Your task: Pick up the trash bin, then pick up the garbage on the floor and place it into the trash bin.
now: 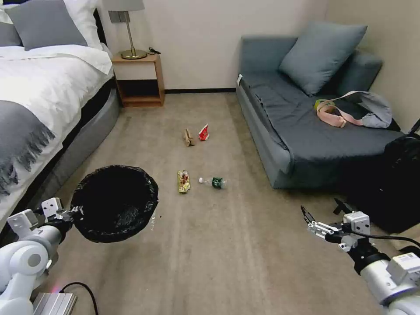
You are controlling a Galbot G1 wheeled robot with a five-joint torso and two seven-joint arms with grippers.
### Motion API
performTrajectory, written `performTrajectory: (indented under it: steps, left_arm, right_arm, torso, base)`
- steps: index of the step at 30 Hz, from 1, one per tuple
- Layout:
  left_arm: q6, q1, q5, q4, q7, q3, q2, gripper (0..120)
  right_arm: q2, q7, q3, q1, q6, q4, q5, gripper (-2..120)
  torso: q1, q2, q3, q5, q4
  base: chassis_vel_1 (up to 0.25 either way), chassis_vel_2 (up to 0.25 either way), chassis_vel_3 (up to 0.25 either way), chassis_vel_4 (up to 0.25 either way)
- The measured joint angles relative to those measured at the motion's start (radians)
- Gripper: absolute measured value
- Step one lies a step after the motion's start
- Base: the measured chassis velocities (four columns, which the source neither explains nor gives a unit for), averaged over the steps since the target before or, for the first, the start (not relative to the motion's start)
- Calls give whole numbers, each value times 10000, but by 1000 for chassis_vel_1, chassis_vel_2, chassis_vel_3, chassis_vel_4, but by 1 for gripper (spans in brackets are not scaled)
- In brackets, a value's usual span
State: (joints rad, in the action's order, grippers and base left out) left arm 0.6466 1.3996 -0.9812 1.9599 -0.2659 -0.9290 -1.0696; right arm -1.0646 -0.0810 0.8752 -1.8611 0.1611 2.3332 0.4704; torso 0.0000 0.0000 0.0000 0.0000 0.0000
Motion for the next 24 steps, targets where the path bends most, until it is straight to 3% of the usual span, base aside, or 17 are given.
performTrajectory:
  steps: [15,24]
  left_arm:
    - [-4,-150,14,34,-12,-47,31,1]
    - [-24,-175,14,6,17,-97,29,1]
  right_arm:
    - [-30,-108,-55,54,-34,-10,-18,100]
    - [-81,-109,-88,93,-72,-49,-24,100]
  torso:
    - [-1,1,-1,0,0]
    - [0,0,1,2,0]
  base:
    - [-5,7,7,-8]
    - [-166,174,178,-176]
